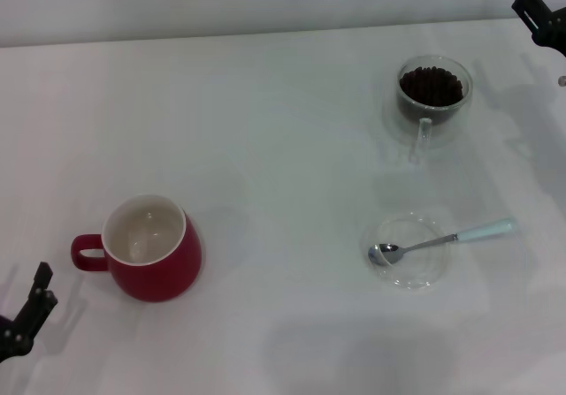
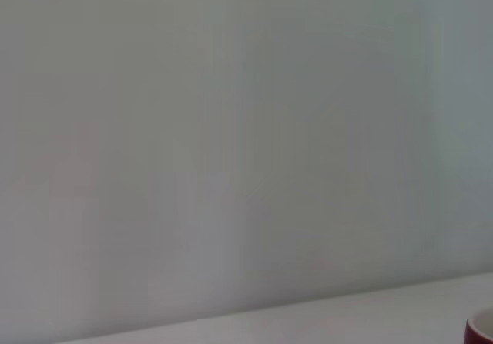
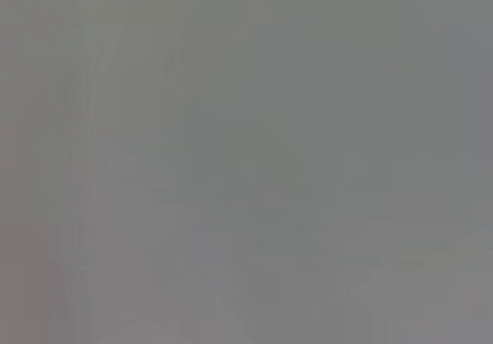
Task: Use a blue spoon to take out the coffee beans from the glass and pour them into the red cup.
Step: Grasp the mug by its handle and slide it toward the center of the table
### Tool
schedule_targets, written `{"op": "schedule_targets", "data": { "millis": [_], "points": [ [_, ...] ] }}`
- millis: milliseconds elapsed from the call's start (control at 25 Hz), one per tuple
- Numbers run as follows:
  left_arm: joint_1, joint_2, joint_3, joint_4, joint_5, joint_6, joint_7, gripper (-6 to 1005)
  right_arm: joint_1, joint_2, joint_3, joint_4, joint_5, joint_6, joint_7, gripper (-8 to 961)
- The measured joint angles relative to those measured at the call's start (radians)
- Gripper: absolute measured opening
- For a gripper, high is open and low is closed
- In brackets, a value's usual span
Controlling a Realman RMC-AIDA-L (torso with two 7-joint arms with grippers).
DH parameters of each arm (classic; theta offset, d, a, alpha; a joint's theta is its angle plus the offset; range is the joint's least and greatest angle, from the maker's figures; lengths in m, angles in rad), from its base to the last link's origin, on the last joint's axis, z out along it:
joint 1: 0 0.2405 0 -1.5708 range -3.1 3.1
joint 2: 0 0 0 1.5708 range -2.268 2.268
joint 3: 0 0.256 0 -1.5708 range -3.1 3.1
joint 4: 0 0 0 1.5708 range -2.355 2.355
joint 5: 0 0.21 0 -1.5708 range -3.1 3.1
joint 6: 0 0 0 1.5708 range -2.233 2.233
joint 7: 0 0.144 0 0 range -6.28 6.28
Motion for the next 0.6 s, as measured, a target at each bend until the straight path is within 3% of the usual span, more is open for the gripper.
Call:
{"op": "schedule_targets", "data": {
  "millis": [600],
  "points": [
    [-0.064, -0.001, 0.0, 0.002, 0.04, -0.113, 0.001, 888, -0.006, -0.001, 0.0, -0.016, 0.0, 0.002, 0.0, 875]
  ]
}}
